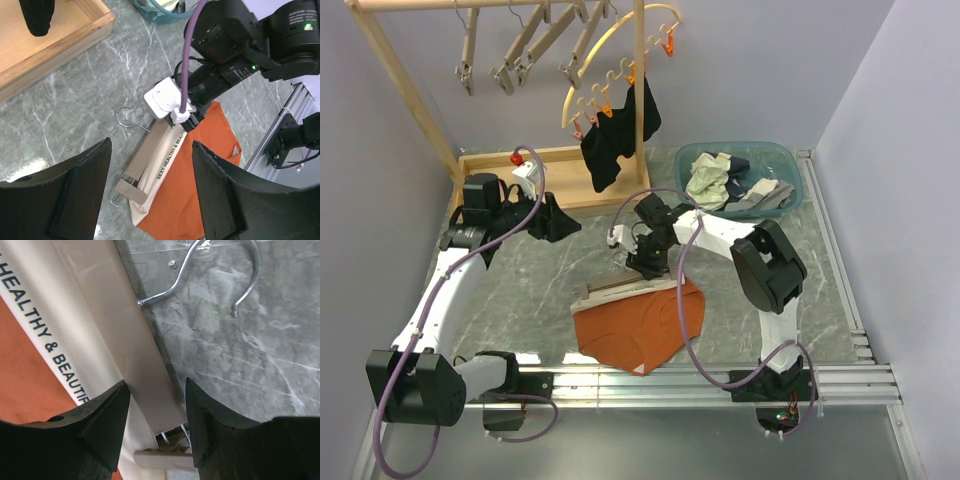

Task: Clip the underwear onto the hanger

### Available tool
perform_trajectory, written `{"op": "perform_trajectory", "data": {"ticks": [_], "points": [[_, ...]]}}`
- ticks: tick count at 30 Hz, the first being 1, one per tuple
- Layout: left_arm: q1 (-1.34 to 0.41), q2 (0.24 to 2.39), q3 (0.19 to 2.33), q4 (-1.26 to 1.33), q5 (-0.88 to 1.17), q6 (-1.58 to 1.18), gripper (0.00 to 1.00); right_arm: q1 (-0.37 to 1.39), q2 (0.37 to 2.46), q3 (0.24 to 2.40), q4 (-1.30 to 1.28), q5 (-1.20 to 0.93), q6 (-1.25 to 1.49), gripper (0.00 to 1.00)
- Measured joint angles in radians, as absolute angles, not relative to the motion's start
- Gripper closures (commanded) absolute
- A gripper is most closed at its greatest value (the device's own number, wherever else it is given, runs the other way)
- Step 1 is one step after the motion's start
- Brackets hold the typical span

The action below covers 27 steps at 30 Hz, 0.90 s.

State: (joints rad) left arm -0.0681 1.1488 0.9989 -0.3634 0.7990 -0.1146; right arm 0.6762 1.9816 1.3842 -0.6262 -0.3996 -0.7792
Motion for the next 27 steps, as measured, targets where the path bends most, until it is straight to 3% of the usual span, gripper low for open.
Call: {"op": "perform_trajectory", "data": {"ticks": [2,8,9,17,27], "points": [[-0.064,1.149,0.999,-0.363,0.8,-0.115,0.3,0.678,1.993,1.39,-0.636,-0.397,-0.784,0.51],[-0.052,1.149,0.999,-0.364,0.802,-0.118,0.3,0.683,2.002,1.412,-0.671,-0.385,-0.802,0.96],[-0.05,1.149,0.999,-0.364,0.802,-0.118,0.29,0.683,2.002,1.412,-0.672,-0.385,-0.802,1.0],[-0.015,1.149,0.999,-0.368,0.803,-0.136,0.24,0.683,1.915,1.336,-0.621,-0.376,-0.79,1.0],[-0.004,1.176,1.147,-0.524,0.808,-0.037,0.21,0.696,1.54,1.238,-0.453,-0.318,-0.813,1.0]]}}
